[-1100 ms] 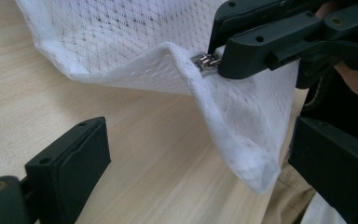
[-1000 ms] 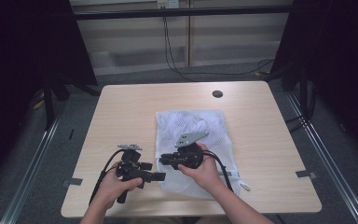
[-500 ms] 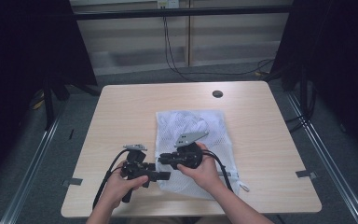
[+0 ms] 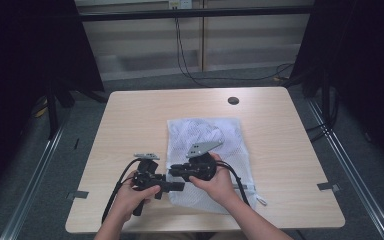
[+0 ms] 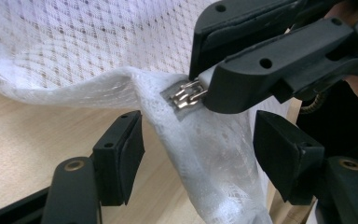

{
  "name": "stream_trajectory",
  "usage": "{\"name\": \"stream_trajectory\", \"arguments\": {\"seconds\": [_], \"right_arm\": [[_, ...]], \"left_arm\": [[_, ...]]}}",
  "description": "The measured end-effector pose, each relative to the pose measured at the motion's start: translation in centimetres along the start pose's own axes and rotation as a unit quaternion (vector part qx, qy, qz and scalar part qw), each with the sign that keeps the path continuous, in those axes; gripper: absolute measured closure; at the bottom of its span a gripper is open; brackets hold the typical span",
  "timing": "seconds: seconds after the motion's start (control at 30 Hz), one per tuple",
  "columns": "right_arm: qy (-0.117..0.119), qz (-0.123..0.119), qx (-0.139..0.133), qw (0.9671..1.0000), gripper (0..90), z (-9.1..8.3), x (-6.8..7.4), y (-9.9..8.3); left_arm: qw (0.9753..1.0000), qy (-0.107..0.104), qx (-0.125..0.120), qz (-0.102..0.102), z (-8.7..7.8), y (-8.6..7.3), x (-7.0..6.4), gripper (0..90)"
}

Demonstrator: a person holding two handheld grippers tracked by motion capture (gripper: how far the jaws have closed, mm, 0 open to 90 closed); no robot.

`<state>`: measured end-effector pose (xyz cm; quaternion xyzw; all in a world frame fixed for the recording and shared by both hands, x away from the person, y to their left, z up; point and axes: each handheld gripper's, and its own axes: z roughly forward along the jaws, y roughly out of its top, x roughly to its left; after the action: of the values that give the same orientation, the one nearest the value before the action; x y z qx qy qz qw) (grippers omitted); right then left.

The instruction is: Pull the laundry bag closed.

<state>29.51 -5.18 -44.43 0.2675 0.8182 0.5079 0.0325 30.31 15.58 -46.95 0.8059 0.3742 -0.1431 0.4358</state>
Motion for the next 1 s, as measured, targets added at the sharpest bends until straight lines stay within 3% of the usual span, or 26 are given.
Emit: {"name": "stream_trajectory", "arguments": {"seconds": [0.27, 0.33, 0.53, 1.0], "right_arm": [[0.005, 0.006, -0.004, 1.0, 81.7, -0.06, -0.11, 0.07], [0.006, 0.005, -0.004, 1.0, 81.7, -0.07, -0.12, 0.08], [0.006, 0.004, -0.005, 1.0, 81.7, -0.18, -0.12, 0.14], [0.01, 0.004, -0.008, 0.9999, 81.7, -0.4, -0.13, 0.22]], "left_arm": [[0.9999, 0.013, 0.002, 0.004, 0.22, 0.1, -0.27, 41.4], [1.0, 0.006, 0.003, 0.003, 0.35, 0.17, -0.28, 43.7], [0.9999, 0.004, -0.008, -0.007, 0.31, 0.38, -0.34, 56.1], [0.9999, 0.009, -0.003, -0.011, -0.33, 0.59, -0.12, 87.0]]}}
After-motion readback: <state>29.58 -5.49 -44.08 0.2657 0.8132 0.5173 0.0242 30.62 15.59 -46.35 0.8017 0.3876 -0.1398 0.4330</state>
